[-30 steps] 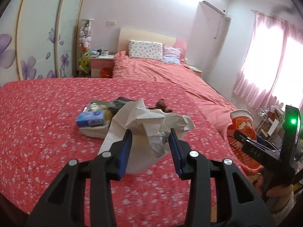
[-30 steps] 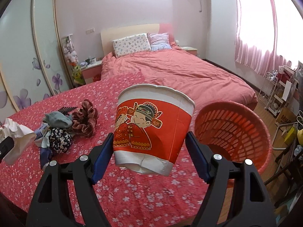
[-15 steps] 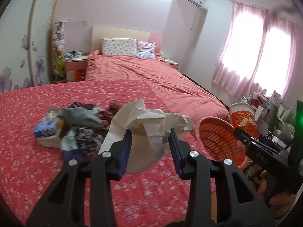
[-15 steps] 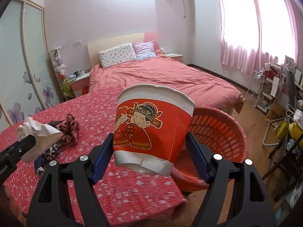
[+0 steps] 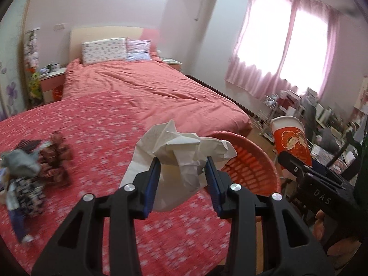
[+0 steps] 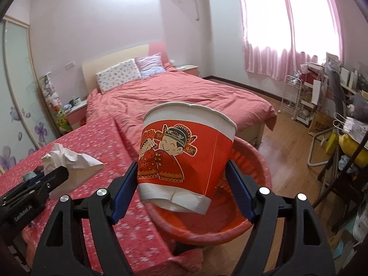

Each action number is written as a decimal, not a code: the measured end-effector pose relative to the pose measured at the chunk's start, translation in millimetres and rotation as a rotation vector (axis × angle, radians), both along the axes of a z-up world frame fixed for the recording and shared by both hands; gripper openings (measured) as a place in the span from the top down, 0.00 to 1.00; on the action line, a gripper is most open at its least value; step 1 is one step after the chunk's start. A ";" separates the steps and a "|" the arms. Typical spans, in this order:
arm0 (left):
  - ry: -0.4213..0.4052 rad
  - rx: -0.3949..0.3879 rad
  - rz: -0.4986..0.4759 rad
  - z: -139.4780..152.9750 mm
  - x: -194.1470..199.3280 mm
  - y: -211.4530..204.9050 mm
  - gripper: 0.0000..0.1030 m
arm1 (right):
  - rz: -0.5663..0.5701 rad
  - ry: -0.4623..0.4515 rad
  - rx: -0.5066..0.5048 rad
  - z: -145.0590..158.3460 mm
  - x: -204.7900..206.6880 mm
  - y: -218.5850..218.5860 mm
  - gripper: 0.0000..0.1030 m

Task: Collect trash
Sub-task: 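Carry cup and tissue to the orange basket and open both grippers, then move both grippers back toward the pile on the bed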

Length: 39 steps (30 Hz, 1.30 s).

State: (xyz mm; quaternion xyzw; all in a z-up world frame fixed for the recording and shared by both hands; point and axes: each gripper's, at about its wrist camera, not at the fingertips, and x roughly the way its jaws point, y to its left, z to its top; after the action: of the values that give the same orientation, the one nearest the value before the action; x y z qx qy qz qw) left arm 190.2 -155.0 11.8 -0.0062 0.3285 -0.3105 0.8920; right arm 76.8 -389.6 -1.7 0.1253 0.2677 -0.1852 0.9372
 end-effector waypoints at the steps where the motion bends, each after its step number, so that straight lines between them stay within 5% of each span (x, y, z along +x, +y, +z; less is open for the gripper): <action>1: 0.005 0.001 -0.017 -2.4 2.6 -9.4 0.62 | -0.012 -0.001 0.002 -1.4 -0.8 -4.8 0.27; 17: 0.058 0.048 -0.164 -41.1 26.9 -95.5 0.61 | -0.086 -0.022 0.062 -11.3 7.4 -55.9 0.27; 20: 0.055 0.067 -0.156 -46.3 32.3 -102.4 0.49 | -0.078 -0.017 0.088 -14.7 14.2 -62.1 0.26; 22: 0.062 0.072 -0.140 -49.6 35.3 -100.8 0.39 | -0.080 -0.013 0.106 -17.4 16.0 -64.2 0.22; 30: 0.073 0.091 -0.068 -52.8 39.8 -74.8 0.34 | -0.080 0.009 0.087 -20.6 4.9 -58.8 0.17; 39: -0.011 0.163 0.060 -35.4 12.9 -12.3 0.26 | -0.066 0.016 0.016 -7.6 2.3 -35.3 0.17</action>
State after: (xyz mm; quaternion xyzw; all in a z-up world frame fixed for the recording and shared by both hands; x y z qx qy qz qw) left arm 203.1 -167.3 -23.6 0.0584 0.3472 -0.2561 0.9003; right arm 79.2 -425.0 -9.3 0.1399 0.2723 -0.2147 0.9275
